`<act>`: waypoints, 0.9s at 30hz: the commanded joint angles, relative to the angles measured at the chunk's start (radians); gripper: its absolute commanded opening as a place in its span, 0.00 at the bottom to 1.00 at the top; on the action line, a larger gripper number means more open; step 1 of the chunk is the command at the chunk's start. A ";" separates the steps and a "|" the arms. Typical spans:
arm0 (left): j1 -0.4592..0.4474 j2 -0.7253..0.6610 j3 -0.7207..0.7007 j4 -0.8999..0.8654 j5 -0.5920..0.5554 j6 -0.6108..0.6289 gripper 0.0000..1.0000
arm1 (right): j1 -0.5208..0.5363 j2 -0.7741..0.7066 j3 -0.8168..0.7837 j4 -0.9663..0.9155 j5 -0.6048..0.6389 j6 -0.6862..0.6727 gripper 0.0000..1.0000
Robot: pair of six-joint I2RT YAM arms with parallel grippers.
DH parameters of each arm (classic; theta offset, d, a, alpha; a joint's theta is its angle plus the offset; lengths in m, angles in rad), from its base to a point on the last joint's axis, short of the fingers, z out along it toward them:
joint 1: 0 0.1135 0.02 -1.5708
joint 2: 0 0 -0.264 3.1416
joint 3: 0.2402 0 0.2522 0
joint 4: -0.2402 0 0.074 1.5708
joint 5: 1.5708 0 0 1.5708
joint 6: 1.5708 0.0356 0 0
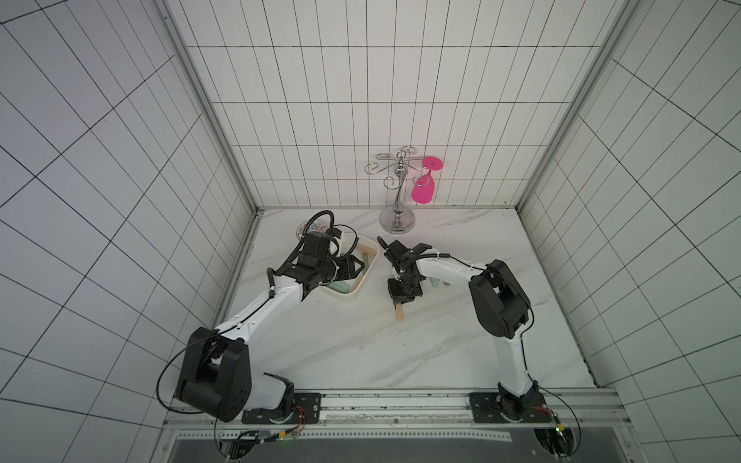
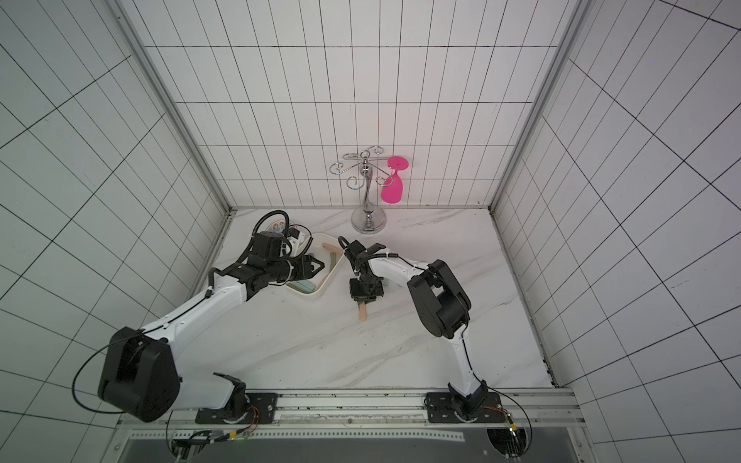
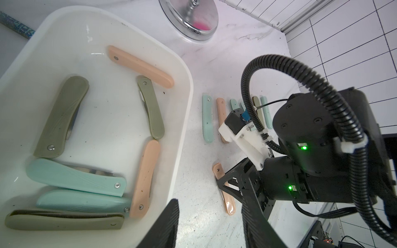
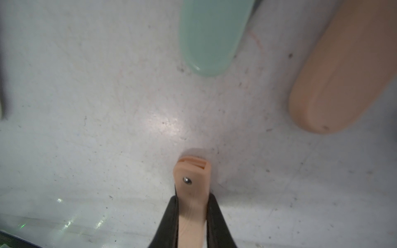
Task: Take the fruit knife out of the storage box
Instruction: Place the fruit knife at the center of the board.
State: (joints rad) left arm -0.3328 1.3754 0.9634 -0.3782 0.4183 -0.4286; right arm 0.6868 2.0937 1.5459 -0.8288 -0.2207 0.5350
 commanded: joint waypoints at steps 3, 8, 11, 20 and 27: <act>0.000 -0.016 0.005 -0.039 -0.049 0.037 0.51 | -0.008 -0.003 0.004 -0.012 -0.005 0.017 0.30; 0.000 -0.005 0.018 -0.062 -0.079 0.050 0.51 | -0.009 -0.038 -0.004 -0.012 0.006 0.013 0.38; 0.000 0.009 0.029 -0.079 -0.098 0.060 0.51 | -0.008 -0.064 0.001 -0.016 0.020 0.007 0.40; -0.011 0.072 0.092 -0.162 -0.250 0.119 0.53 | -0.035 -0.179 0.072 -0.096 0.129 -0.067 0.58; -0.021 0.169 0.131 -0.160 -0.369 0.144 0.57 | -0.077 -0.229 0.148 -0.134 0.095 -0.116 0.99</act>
State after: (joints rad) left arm -0.3473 1.5105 1.0615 -0.5354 0.1284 -0.3161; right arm 0.6273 1.8938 1.6360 -0.9058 -0.1280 0.4480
